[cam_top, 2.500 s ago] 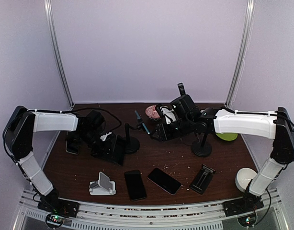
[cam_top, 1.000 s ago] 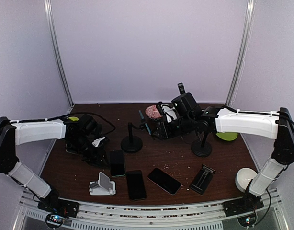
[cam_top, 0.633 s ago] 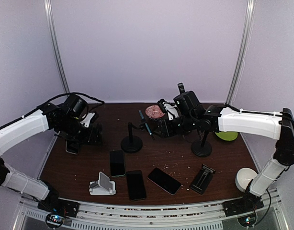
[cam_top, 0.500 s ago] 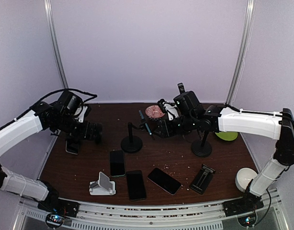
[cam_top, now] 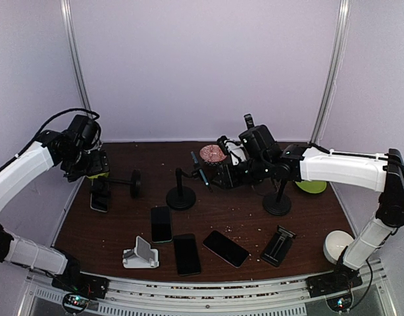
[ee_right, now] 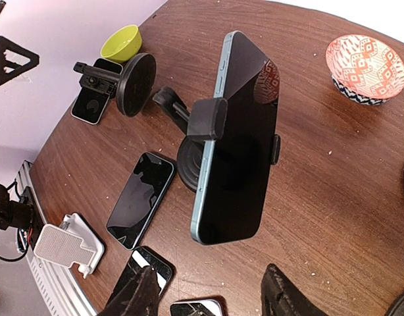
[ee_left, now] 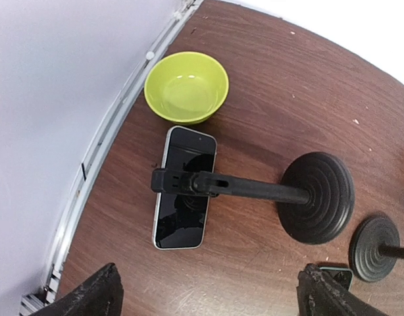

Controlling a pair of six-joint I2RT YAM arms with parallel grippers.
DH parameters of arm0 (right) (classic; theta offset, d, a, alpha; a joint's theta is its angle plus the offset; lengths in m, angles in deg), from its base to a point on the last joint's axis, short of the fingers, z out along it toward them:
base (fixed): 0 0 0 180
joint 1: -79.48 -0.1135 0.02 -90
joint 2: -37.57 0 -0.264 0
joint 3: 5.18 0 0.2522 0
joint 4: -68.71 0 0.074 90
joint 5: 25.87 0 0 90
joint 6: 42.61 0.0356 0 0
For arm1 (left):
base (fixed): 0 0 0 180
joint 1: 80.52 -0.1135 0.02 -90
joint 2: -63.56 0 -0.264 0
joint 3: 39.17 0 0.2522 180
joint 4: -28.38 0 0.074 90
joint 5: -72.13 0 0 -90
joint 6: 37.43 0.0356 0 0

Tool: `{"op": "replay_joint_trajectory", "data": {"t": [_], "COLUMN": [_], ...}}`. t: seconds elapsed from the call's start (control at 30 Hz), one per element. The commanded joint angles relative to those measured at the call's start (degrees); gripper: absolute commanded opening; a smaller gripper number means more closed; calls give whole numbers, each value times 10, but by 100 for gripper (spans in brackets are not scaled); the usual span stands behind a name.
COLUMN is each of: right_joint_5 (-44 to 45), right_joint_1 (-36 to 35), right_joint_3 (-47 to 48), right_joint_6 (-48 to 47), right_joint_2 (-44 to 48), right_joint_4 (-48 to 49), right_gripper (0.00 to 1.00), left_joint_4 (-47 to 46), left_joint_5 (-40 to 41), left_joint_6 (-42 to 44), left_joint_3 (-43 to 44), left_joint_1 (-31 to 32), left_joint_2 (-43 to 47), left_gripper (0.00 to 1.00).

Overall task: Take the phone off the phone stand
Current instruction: Adjust the phone stand with the phone at the center of the board.

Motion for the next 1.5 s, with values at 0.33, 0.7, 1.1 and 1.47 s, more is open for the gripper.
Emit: {"op": "replay_joint_trajectory", "data": {"t": [0.33, 0.7, 1.1, 1.47], "right_joint_5": [5, 9, 10, 0], "right_joint_1": [4, 4, 5, 5], "right_joint_3": [-42, -46, -26, -4], "right_joint_6": [2, -4, -7, -7], "right_joint_2": [37, 43, 32, 15], "right_joint_4": [17, 7, -7, -12], "right_gripper": [54, 54, 54, 54], "left_joint_4": [-173, -336, -425, -462], "left_joint_5": [-111, -240, -261, -284], "left_joint_6": [6, 54, 73, 74], "left_joint_3": [-58, -160, -224, -249], "left_joint_1": [-84, -143, -156, -171], "left_joint_2": [-43, -38, -41, -49], "left_gripper": [77, 69, 58, 53]}}
